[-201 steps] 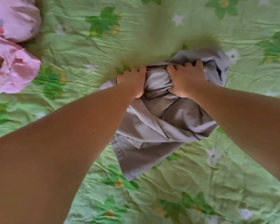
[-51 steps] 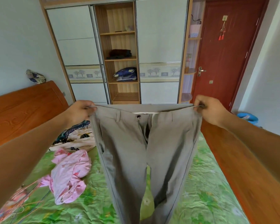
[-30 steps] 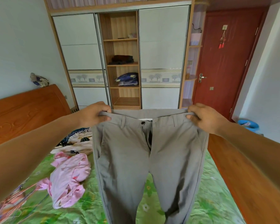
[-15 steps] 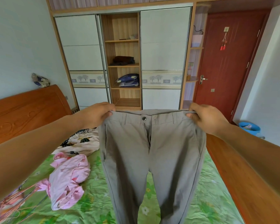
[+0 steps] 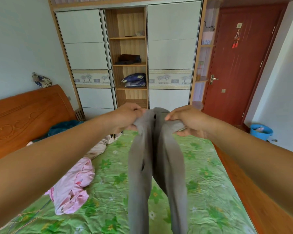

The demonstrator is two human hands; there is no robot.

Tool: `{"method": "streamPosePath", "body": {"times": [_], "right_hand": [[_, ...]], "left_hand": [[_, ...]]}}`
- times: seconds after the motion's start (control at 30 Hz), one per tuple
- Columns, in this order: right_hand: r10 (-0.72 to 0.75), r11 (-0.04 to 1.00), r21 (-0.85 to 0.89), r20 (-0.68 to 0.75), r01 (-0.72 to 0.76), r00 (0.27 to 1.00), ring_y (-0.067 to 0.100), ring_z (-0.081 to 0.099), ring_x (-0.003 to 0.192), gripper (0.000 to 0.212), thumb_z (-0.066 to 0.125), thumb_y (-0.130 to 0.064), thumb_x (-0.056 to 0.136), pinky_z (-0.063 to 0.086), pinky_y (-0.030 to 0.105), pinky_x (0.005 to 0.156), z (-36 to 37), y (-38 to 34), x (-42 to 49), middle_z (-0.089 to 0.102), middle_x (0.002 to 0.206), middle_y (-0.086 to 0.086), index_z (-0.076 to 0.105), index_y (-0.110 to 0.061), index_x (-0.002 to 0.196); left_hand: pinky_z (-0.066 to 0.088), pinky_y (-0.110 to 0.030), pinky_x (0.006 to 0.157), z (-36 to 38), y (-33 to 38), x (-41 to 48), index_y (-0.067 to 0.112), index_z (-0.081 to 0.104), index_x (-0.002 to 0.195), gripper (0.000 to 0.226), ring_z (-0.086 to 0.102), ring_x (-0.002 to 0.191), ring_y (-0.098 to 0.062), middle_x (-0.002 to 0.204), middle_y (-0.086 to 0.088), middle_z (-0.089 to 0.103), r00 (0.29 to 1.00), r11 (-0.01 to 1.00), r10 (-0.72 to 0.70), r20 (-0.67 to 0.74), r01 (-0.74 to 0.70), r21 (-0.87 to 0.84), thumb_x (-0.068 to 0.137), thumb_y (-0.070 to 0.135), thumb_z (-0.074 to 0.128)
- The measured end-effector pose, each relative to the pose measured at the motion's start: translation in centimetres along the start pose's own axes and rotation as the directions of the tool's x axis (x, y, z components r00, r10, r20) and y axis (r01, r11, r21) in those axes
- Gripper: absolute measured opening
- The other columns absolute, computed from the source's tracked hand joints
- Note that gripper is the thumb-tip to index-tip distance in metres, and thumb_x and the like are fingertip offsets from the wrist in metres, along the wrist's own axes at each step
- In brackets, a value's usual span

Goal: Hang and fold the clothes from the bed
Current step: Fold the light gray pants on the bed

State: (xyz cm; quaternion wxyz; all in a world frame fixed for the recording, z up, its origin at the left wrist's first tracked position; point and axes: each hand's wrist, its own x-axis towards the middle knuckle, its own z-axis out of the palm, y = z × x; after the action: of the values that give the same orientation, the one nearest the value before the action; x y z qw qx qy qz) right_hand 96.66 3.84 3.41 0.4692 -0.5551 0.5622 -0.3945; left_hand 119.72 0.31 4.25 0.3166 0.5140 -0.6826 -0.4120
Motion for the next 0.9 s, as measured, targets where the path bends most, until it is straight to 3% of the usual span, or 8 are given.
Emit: {"method": "streamPosePath", "body": {"times": [0.2, 0.33, 0.43, 0.5, 0.57, 0.63, 0.73, 0.9], "right_hand": [[0.102, 0.988, 0.113, 0.059, -0.108, 0.993, 0.029, 0.073, 0.073, 0.030, 0.044, -0.004, 0.096, 0.061, 0.033, 0.066, 2.3, 0.5, 0.1, 0.073, 0.098, 0.028, 0.063, 0.009, 0.116], [0.091, 0.976, 0.189, 0.092, -0.107, 0.992, 0.030, 0.073, 0.077, 0.030, 0.038, 0.003, 0.092, 0.061, 0.033, 0.071, 2.4, 0.9, 0.2, 0.075, 0.083, 0.020, 0.065, 0.007, 0.105], [0.043, 0.996, -0.085, 0.082, -0.036, 0.996, 0.029, 0.070, 0.074, 0.023, 0.046, 0.000, 0.093, 0.057, 0.029, 0.062, 2.2, 1.1, 0.5, 0.075, 0.084, 0.018, 0.066, 0.004, 0.103], [-0.057, 0.806, -0.584, 0.086, 0.096, 0.995, 0.029, 0.059, 0.073, 0.016, 0.051, -0.008, 0.092, 0.044, 0.028, 0.058, 0.5, 1.7, 0.9, 0.067, 0.079, 0.009, 0.064, -0.001, 0.096], [-0.022, 0.392, -0.909, 0.144, 0.141, 0.989, 0.027, 0.053, 0.087, 0.017, 0.055, -0.023, 0.094, 0.042, 0.032, 0.068, -1.4, 2.7, 1.1, 0.055, 0.092, 0.000, 0.064, -0.014, 0.105], [-0.004, 0.170, -0.976, 0.138, 0.137, 0.990, 0.029, 0.051, 0.103, 0.033, 0.062, -0.042, 0.089, 0.047, 0.038, 0.082, -3.2, 3.9, 1.3, 0.050, 0.105, 0.002, 0.063, -0.029, 0.120], [-0.157, 0.031, -0.973, 0.223, 0.230, 0.962, 0.032, 0.039, 0.112, 0.039, 0.064, -0.053, 0.089, 0.033, 0.037, 0.082, -4.1, 5.3, 1.4, 0.040, 0.111, 0.005, 0.067, -0.035, 0.123], [-0.535, -0.185, -0.834, 0.529, 0.520, 0.659, 0.029, 0.050, 0.090, 0.017, 0.065, -0.030, 0.075, 0.041, 0.040, 0.073, -2.7, 5.6, 0.1, 0.054, 0.092, 0.002, 0.067, -0.013, 0.077]], "left_hand": [[0.055, -0.045, 0.096, 3.3, -0.5, -0.3, 0.019, 0.063, 0.117, 0.019, 0.065, 0.116, -0.026, 0.121, -0.012, 0.067, 0.988, 0.977, 0.058, 0.142, -0.027, -0.211, 0.098, 0.021, 0.064], [0.052, -0.032, 0.093, 3.9, -1.5, -1.2, 0.030, 0.050, 0.124, 0.065, 0.064, 0.106, -0.017, 0.117, -0.009, 0.064, 0.959, 0.966, 0.256, 0.123, -0.256, -0.018, 0.075, 0.012, 0.087], [0.048, -0.028, 0.083, 4.0, -2.5, -1.1, 0.030, 0.048, 0.116, 0.060, 0.058, 0.089, -0.008, 0.097, 0.002, 0.057, 0.939, 0.937, 0.343, 0.038, -0.345, 0.052, 0.078, -0.009, 0.075], [0.046, -0.025, 0.081, 3.5, -3.3, -1.0, 0.025, 0.051, 0.116, 0.054, 0.055, 0.089, -0.005, 0.092, 0.005, 0.054, 0.937, 0.935, 0.348, 0.025, -0.349, 0.067, 0.081, -0.011, 0.070], [0.046, -0.021, 0.080, 2.6, -3.9, -1.0, 0.024, 0.056, 0.111, 0.047, 0.056, 0.088, 0.001, 0.093, 0.007, 0.055, 0.925, 0.920, 0.380, 0.019, -0.380, 0.099, 0.082, -0.010, 0.070], [0.046, -0.013, 0.077, 1.8, -4.3, -0.8, 0.024, 0.061, 0.104, 0.042, 0.056, 0.087, 0.008, 0.096, 0.007, 0.058, 0.897, 0.887, 0.438, 0.057, -0.442, 0.136, 0.082, -0.010, 0.071], [0.042, -0.006, 0.076, 0.5, -4.5, -0.5, 0.019, 0.065, 0.106, 0.037, 0.053, 0.097, 0.002, 0.106, 0.005, 0.055, 0.818, 0.749, 0.549, 0.172, -0.573, 0.332, 0.082, -0.009, 0.072], [0.041, -0.020, 0.096, -1.4, -5.5, 0.1, 0.016, 0.063, 0.119, 0.042, 0.050, 0.115, -0.011, 0.124, 0.002, 0.049, 0.649, 0.351, 0.598, 0.469, -0.739, 0.575, 0.085, -0.009, 0.063]]}}
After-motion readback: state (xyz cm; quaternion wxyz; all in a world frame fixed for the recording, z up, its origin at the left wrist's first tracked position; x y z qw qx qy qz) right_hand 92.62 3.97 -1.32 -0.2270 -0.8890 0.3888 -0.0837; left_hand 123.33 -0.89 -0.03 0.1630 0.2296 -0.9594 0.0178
